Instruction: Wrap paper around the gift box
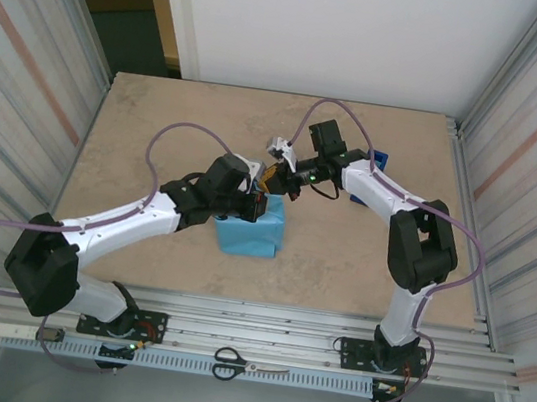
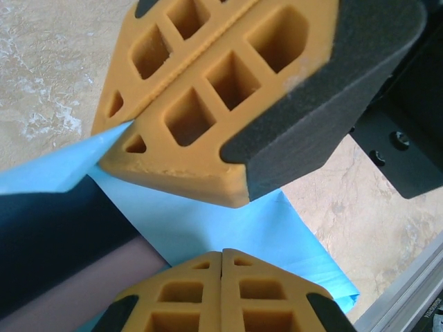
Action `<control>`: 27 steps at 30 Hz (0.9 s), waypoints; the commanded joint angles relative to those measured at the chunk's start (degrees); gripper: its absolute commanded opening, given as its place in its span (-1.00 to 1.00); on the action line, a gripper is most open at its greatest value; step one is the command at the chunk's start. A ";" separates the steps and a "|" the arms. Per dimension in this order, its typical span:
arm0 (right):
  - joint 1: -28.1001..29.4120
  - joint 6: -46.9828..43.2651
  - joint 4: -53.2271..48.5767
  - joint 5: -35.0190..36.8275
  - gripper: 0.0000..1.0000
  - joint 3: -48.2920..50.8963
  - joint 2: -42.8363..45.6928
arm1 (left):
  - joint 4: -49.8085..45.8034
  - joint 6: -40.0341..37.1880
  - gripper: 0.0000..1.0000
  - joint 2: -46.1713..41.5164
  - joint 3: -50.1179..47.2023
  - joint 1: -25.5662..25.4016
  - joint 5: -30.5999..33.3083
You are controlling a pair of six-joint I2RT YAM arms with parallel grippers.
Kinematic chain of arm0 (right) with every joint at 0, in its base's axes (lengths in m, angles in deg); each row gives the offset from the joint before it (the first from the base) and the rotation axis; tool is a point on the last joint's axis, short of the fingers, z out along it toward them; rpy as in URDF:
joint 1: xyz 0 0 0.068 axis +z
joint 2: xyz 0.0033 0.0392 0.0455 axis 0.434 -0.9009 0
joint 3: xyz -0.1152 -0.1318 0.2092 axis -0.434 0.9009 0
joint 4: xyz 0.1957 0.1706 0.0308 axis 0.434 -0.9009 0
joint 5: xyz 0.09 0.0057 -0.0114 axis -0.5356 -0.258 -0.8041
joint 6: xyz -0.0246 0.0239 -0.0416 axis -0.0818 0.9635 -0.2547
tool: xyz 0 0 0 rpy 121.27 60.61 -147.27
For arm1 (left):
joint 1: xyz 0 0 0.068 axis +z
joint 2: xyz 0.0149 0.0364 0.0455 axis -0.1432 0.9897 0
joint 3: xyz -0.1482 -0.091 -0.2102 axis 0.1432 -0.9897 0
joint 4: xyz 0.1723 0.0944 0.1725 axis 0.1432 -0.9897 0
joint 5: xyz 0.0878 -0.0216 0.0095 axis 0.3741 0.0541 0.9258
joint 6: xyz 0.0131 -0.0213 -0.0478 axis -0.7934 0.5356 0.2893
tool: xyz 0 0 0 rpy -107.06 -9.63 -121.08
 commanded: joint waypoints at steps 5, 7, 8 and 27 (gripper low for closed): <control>-2.17 7.62 10.78 3.25 -0.17 5.04 6.58 | -7.20 -0.26 -0.92 0.01 -1.94 -0.26 0.77; -3.26 10.51 13.61 6.12 -0.05 7.89 9.42 | -7.16 -0.10 -0.93 -0.20 -2.07 -0.26 0.93; -3.85 11.58 13.81 8.76 0.01 9.11 10.61 | -7.20 -0.18 -0.93 -0.34 -2.11 -0.26 1.03; 1.24 20.16 12.09 19.52 0.34 23.70 14.34 | -6.09 -0.19 -0.93 -1.25 -1.69 -0.26 0.27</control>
